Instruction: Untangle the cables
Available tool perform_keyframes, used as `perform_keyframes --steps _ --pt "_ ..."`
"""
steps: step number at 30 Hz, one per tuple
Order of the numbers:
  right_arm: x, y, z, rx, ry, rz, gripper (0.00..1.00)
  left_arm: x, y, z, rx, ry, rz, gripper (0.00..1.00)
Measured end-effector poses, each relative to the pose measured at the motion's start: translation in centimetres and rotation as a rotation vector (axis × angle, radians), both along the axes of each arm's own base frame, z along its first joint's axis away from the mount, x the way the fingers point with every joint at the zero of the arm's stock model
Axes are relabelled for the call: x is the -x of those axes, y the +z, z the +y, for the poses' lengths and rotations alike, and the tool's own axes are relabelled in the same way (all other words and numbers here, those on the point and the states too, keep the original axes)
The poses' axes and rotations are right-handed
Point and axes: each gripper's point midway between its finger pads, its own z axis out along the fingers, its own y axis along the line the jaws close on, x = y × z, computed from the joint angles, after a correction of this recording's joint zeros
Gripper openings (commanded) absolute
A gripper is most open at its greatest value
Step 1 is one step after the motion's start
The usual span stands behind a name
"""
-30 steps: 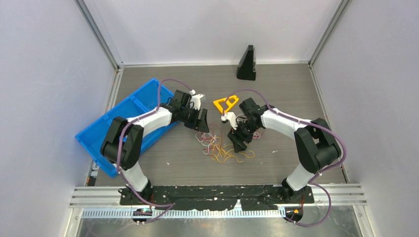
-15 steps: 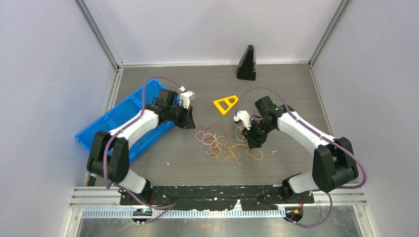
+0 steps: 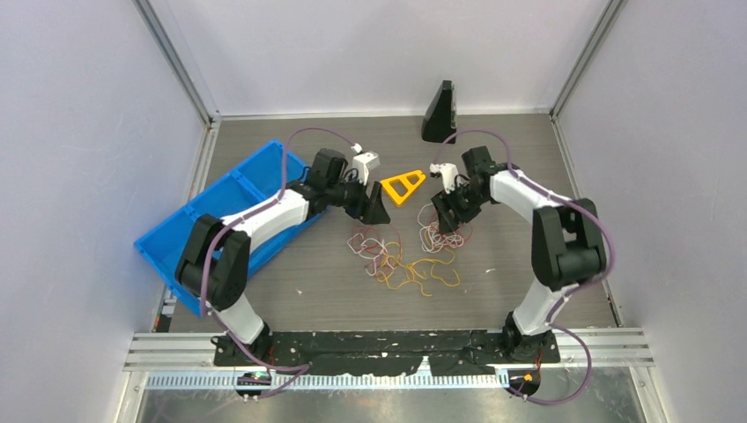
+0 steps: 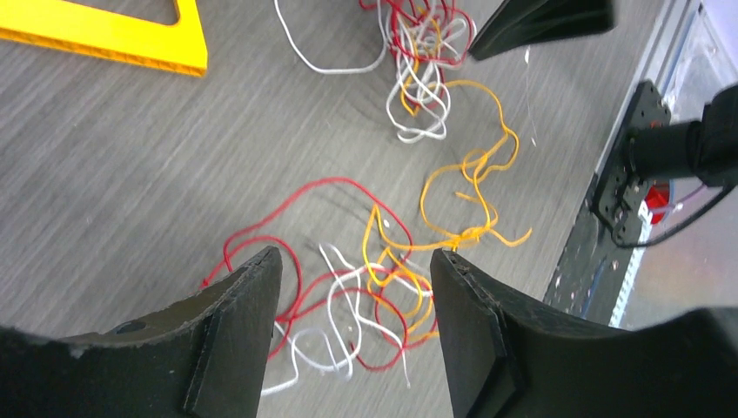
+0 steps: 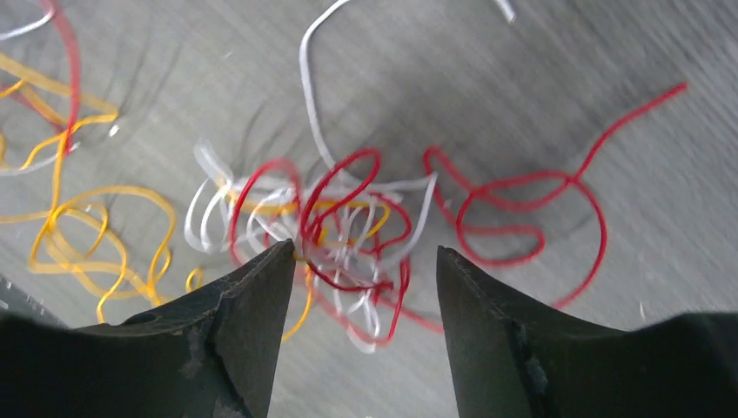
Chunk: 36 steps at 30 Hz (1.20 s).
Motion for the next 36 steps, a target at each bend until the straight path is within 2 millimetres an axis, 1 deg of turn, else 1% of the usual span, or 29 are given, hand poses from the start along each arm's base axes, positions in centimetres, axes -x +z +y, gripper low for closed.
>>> perform_keyframes --steps 1,2,3,5,6,9,13,15,16,17,18,19,20,22,23,25,27,29,31,34,36 --pt "-0.5 -1.0 0.2 0.005 -0.015 0.024 0.34 -0.3 -0.2 -0.3 0.006 0.007 0.011 0.67" --pt "-1.0 -1.8 0.4 0.006 -0.025 0.042 0.26 -0.6 -0.3 -0.7 0.014 0.017 0.024 0.66" --pt "-1.4 -2.4 0.7 0.003 -0.033 0.053 0.14 -0.7 -0.5 -0.9 0.018 0.022 0.034 0.66" --pt "-1.8 -2.9 1.5 -0.029 -0.04 0.071 0.07 -0.9 -0.8 -1.5 0.029 0.035 0.065 0.65" --pt "-1.8 -2.7 1.9 -0.05 -0.039 0.075 0.06 -0.9 -1.0 -1.9 0.035 0.04 0.08 0.65" --pt "-1.7 -0.7 3.6 -0.15 -0.012 0.049 0.06 -0.6 -1.1 -3.1 0.06 0.036 0.097 0.65" --pt "-0.4 3.7 5.6 -0.278 0.058 -0.03 0.06 -0.2 0.0 -4.9 0.112 0.014 0.08 0.68" --pt "0.4 6.0 6.7 -0.336 0.103 -0.069 0.06 -0.1 0.5 -5.5 0.131 0.007 0.071 0.68" --pt "0.8 7.0 7.2 -0.362 0.124 -0.085 0.06 0.0 0.7 -5.8 0.137 0.003 0.067 0.64" --pt "1.2 7.9 7.6 -0.385 0.142 -0.096 0.06 0.1 0.8 -6.0 0.142 -0.001 0.063 0.51" --pt "1.4 8.4 7.9 -0.4 0.155 -0.101 0.06 0.2 0.8 -6.2 0.144 -0.005 0.062 0.29" --pt "1.8 8.9 8.2 -0.418 0.168 -0.103 0.06 0.3 0.9 -6.4 0.147 -0.007 0.065 0.09" --pt "2.0 9.2 8.4 -0.429 0.176 -0.105 0.05 0.2 1.0 -6.5 0.148 -0.009 0.067 0.0" --pt "2.2 9.5 8.5 -0.433 0.175 -0.103 0.05 0.3 1.1 -6.6 0.148 -0.02 0.062 0.0" --pt "2.1 9.4 8.3 -0.425 0.167 -0.105 0.05 0.3 1.2 -6.6 0.15 -0.026 0.058 0.0" --pt "1.5 8.9 7.2 -0.383 0.129 -0.113 0.05 0.4 1.5 -6.0 0.148 -0.024 0.059 0.0" --pt "0.7 8.0 5.3 -0.32 0.067 -0.129 0.05 0.7 1.8 -4.8 0.137 -0.014 0.061 0.0" --pt "-0.3 7.1 2.7 -0.245 -0.011 -0.152 0.05 1.4 2.4 -2.9 0.123 -0.007 0.055 0.0" --pt "-1.1 6.1 -0.4 -0.166 -0.096 -0.166 0.05 2.1 3.1 -1.8 0.119 -0.007 0.041 0.0" --pt "-1.6 4.6 -4.5 -0.047 -0.199 -0.17 0.05 3.1 4.0 -0.1 0.112 -0.004 0.018 0.0" --pt "-1.6 4.0 -6.2 0.013 -0.236 -0.169 0.06 3.4 4.1 0.6 0.106 -0.004 0.015 0.0"
